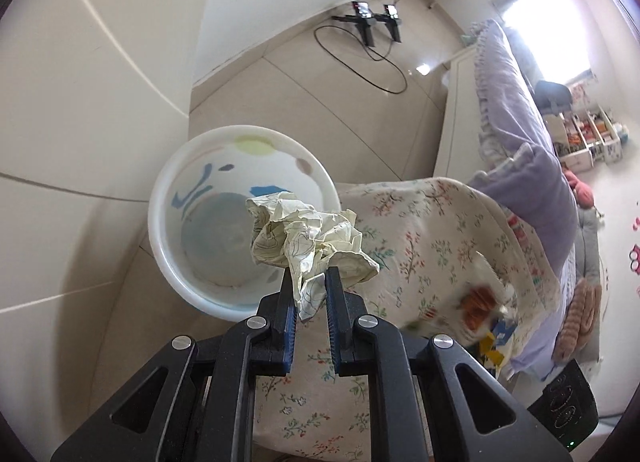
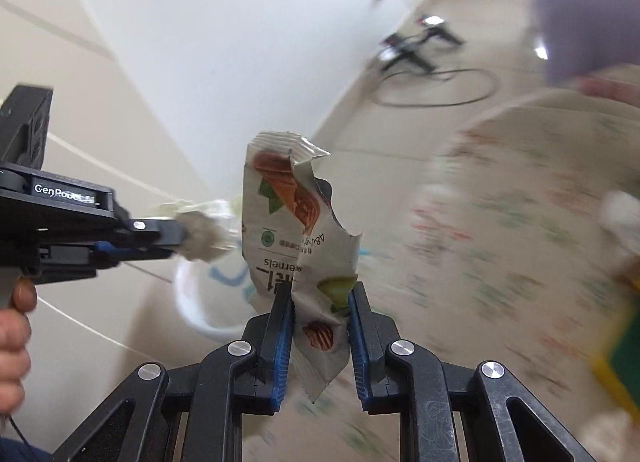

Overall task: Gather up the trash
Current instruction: 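Carry the tissue and the snack wrapper to the white wastebasket and release both, then return both tools to the board and grasp a small tissue with the left gripper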

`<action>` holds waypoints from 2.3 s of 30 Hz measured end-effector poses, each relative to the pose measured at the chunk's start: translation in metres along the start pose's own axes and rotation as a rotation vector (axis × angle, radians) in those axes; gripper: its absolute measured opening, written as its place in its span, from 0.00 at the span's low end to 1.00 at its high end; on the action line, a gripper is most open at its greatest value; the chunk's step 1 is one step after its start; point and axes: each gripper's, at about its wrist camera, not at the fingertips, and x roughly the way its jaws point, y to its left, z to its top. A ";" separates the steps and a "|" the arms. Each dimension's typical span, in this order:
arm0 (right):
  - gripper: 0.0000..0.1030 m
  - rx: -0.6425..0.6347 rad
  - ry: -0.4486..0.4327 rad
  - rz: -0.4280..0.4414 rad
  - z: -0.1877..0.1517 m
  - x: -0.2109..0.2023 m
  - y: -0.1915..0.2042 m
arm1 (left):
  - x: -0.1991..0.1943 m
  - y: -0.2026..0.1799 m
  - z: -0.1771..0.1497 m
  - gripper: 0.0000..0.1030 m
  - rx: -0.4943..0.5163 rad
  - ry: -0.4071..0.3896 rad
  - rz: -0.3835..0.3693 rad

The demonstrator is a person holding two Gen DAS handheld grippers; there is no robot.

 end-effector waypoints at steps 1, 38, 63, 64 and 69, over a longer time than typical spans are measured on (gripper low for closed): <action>0.23 -0.018 0.022 0.011 0.005 0.013 0.008 | 0.002 0.002 0.003 0.15 -0.016 0.002 -0.001; 0.76 0.147 -0.095 -0.286 0.012 -0.172 -0.115 | 0.004 -0.160 -0.089 0.54 0.429 0.078 -0.073; 0.78 0.421 0.056 -0.307 -0.065 -0.180 -0.276 | 0.149 -0.249 -0.216 0.54 0.769 0.290 0.089; 0.78 0.413 0.055 -0.298 -0.065 -0.181 -0.274 | 0.152 -0.249 -0.216 0.54 0.774 0.288 0.091; 0.78 0.435 0.083 -0.286 -0.069 -0.177 -0.281 | 0.160 -0.244 -0.211 0.22 0.761 0.286 0.094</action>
